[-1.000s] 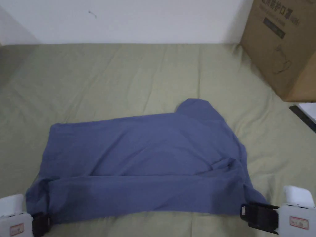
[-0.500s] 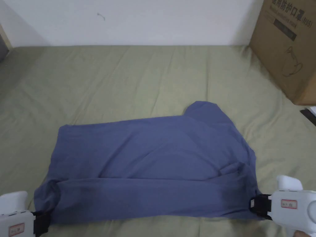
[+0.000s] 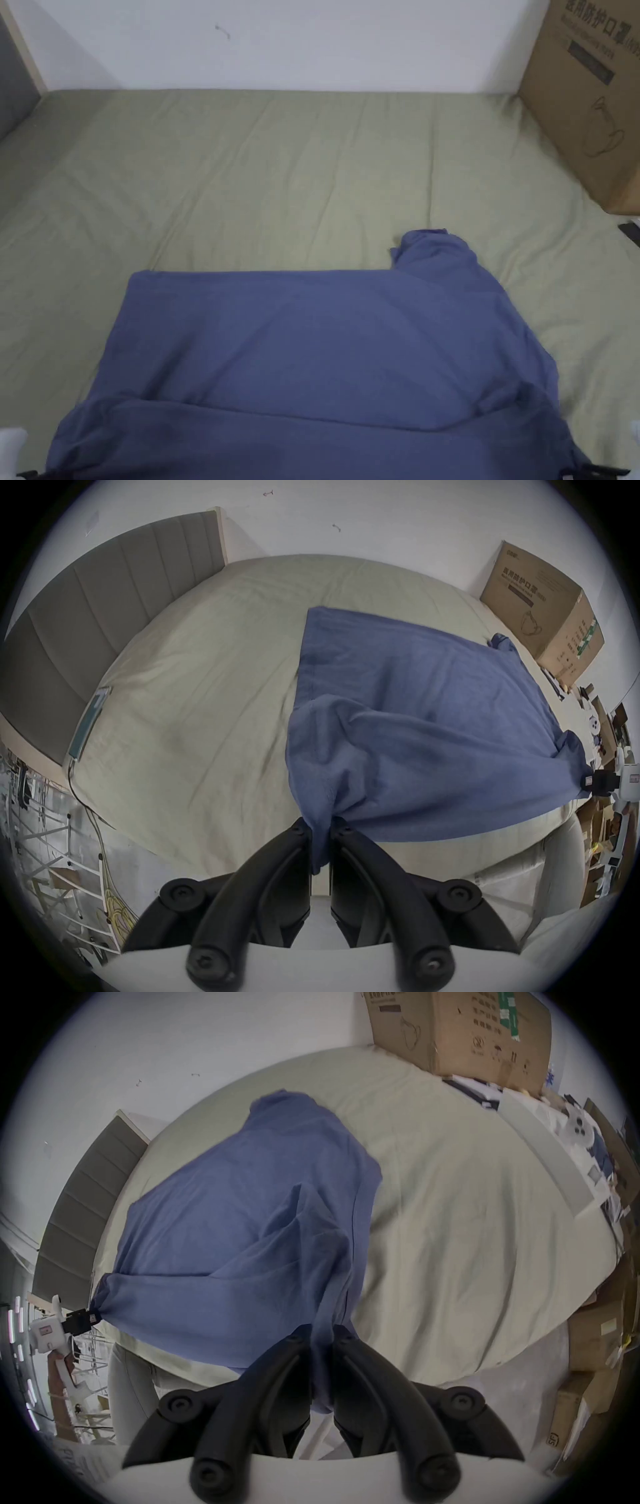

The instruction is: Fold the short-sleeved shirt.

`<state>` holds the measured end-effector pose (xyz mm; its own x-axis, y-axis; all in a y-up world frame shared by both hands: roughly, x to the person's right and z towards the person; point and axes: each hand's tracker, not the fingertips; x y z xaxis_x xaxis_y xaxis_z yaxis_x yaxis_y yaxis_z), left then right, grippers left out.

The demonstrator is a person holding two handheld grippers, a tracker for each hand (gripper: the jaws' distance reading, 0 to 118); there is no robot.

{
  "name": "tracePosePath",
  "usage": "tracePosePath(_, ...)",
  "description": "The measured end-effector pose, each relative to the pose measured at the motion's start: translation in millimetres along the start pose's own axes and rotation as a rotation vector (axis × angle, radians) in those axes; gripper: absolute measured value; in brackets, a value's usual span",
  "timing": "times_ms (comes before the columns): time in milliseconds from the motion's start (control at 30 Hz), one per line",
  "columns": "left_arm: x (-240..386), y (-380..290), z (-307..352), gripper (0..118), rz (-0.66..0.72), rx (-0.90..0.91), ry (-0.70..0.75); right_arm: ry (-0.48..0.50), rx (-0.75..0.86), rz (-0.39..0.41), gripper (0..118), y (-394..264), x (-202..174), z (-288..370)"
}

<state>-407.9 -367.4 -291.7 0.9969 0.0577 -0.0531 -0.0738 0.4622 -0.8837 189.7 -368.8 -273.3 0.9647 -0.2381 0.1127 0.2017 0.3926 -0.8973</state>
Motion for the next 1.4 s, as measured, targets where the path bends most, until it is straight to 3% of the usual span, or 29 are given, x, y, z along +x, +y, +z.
tracePosePath(33,-1,-6,-5,20,-0.001,-0.007,0.008,0.016,-0.02,-0.012,21,-5,4,-7)
tracePosePath(67,-1,-9,-10,43,0.015,-0.033,0.037,0.016,-0.035,-0.019,42,-8,4,-11)
tracePosePath(100,-2,-10,-13,74,0.027,-0.071,0.079,0.002,-0.044,-0.017,77,-10,2,-13)
tracePosePath(133,-4,-11,-12,82,0.052,-0.071,0.064,-0.002,-0.048,-0.006,92,-10,0,-11)
tracePosePath(200,-19,-9,-3,83,0.122,0.03,-0.058,0.004,-0.022,0.026,88,-5,-4,0)
tracePosePath(267,-27,1,9,83,0.21,0.06,-0.091,-0.007,0.021,0.035,87,5,-8,11)
tracePosePath(333,-26,13,23,76,0.252,0.133,-0.051,-0.009,0.073,0.036,65,18,-13,24)
tracePosePath(367,-23,21,29,61,0.235,0.163,-0.03,-0.001,0.098,0.036,48,25,-17,30)
tracePosePath(433,-16,35,39,47,0.205,0.246,0.015,0.008,0.145,0.04,36,38,-23,36)
tracePosePath(467,-8,43,42,32,0.197,0.253,0.026,0.003,0.165,0.043,25,44,-28,38)
tracePosePath(500,-5,51,41,9,0.193,0.253,0.017,0.016,0.172,0.054,11,50,-31,38)
tracePosePath(567,-1,64,37,3,0.183,0.28,-0.027,0.08,0.167,0.049,0,63,-37,31)
tracePosePath(800,31,107,5,0,0.093,0.232,-0.023,0.091,0.22,0.043,0,134,-47,1)
tracePosePath(833,33,112,2,0,0.088,0.23,-0.026,0.09,0.223,0.045,10,149,-47,-5)
tracePosePath(867,35,117,-2,0,0.081,0.224,-0.031,0.097,0.218,0.06,41,168,-45,-14)
tracePosePath(900,36,123,-7,0,0.078,0.22,-0.031,0.11,0.185,0.101,88,189,-44,-28)
tracePosePath(933,38,128,-11,0,0.078,0.219,-0.023,0.098,0.139,0.112,104,206,-44,-43)
tracePosePath(1033,38,139,-24,0,0.076,0.208,-0.004,0.062,0.089,0.088,96,254,-36,-89)
tracePosePath(1133,37,148,-37,0,0.067,0.18,0.017,-0.058,0.031,0.061,90,288,-26,-140)
tracePosePath(1233,34,154,-46,0,0.057,0.158,0.038,-0.084,-0.056,0.058,65,301,-18,-181)
tracePosePath(1300,31,158,-53,0,0.048,0.139,0.047,-0.13,-0.104,0.082,65,303,-17,-202)
tracePosePath(1333,30,161,-56,1,0.045,0.132,0.054,-0.109,-0.096,0.093,62,304,-19,-205)
tracePosePath(1367,28,164,-59,10,0.046,0.132,0.057,-0.13,-0.094,0.104,52,304,-25,-198)
tracePosePath(1400,25,167,-63,10,0.05,0.131,0.055,-0.147,-0.087,0.152,52,304,-30,-192)
